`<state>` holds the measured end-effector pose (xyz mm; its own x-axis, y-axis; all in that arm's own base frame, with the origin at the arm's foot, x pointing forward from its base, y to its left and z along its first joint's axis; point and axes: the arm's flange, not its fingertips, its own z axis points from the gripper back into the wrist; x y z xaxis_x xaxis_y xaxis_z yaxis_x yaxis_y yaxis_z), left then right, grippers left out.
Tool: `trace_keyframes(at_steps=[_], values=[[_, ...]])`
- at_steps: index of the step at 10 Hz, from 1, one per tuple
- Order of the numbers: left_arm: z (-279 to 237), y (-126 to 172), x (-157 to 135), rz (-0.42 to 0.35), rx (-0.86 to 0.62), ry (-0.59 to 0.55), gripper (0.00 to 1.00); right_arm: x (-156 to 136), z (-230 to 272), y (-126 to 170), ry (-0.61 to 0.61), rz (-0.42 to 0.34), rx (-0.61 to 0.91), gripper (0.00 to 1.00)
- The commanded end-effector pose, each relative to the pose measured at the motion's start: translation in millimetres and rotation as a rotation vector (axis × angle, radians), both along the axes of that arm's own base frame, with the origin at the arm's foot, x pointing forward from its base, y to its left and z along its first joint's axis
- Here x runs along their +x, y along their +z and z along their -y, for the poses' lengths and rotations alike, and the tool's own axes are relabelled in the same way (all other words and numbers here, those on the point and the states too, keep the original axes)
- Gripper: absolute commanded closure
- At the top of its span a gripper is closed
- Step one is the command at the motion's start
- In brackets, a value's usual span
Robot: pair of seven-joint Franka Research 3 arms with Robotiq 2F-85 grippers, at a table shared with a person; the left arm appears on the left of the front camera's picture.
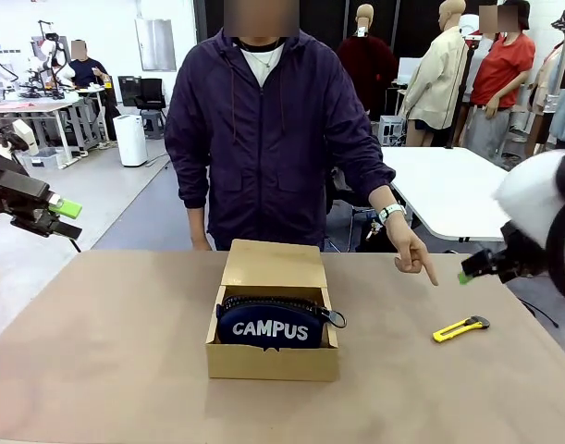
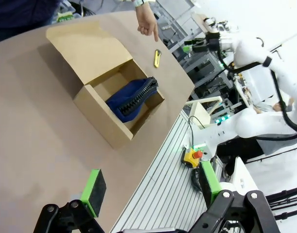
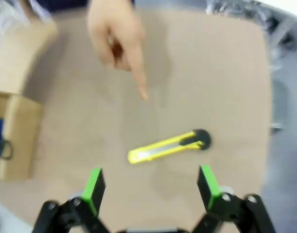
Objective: Pack the items into the box.
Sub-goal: Pick up the item indicated by the person and place it inside the Mailer Box.
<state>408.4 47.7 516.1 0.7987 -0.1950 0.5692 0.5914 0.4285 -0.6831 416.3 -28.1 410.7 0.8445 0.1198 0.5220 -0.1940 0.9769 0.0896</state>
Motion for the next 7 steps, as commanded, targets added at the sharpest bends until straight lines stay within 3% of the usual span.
trace_keyframes(at_steps=[1,2,3,7], values=[[-2,2,-2,0.001,0.002,-0.011,0.0,-12,-5,-11,0.052,-0.016,-0.131,0.0],[-2,2,-2,0.001,0.002,-0.011,0.0,-10,-2,-11,0.038,0.03,-0.098,0.0],[-2,2,-2,0.001,0.002,-0.011,0.0,5,-5,-10,0.05,-0.02,-0.083,0.0],[-2,2,-2,0.001,0.002,-0.011,0.0,5,-5,-10,0.05,-0.02,-0.083,0.0]])
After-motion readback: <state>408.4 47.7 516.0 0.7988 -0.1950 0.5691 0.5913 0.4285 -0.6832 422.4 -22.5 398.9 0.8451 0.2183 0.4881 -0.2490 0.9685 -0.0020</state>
